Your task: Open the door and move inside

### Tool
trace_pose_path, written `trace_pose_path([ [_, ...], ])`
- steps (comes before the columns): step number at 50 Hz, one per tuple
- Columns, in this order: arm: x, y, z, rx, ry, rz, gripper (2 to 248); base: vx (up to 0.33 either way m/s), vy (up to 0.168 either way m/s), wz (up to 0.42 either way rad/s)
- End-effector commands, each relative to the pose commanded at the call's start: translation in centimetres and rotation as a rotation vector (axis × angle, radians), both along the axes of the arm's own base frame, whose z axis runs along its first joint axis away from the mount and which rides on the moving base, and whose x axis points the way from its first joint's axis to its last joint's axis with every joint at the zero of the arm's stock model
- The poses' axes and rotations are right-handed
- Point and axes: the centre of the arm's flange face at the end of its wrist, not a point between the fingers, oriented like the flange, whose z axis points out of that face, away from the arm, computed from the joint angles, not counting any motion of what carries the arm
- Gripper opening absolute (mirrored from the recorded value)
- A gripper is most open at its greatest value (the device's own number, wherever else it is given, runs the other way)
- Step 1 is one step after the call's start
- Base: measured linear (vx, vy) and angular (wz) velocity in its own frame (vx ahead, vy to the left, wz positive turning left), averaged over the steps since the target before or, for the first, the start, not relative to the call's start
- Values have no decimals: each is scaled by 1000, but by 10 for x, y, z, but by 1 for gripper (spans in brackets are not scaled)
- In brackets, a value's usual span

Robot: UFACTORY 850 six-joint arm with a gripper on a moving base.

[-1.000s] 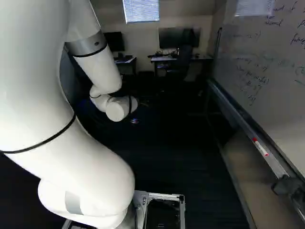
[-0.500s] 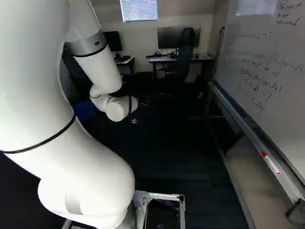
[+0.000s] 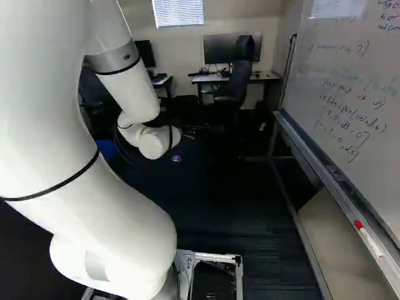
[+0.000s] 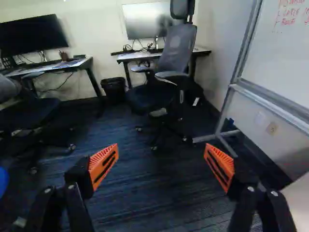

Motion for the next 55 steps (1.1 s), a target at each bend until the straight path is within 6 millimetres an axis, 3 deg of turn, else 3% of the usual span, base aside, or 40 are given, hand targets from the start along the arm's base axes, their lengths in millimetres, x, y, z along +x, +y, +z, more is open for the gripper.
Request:
trace_pose_path([
  [26, 0, 0, 0, 0, 0, 0, 247, 149, 1, -5],
  [55, -4, 0, -1, -3, 2, 6, 247, -3, 0, 0],
])
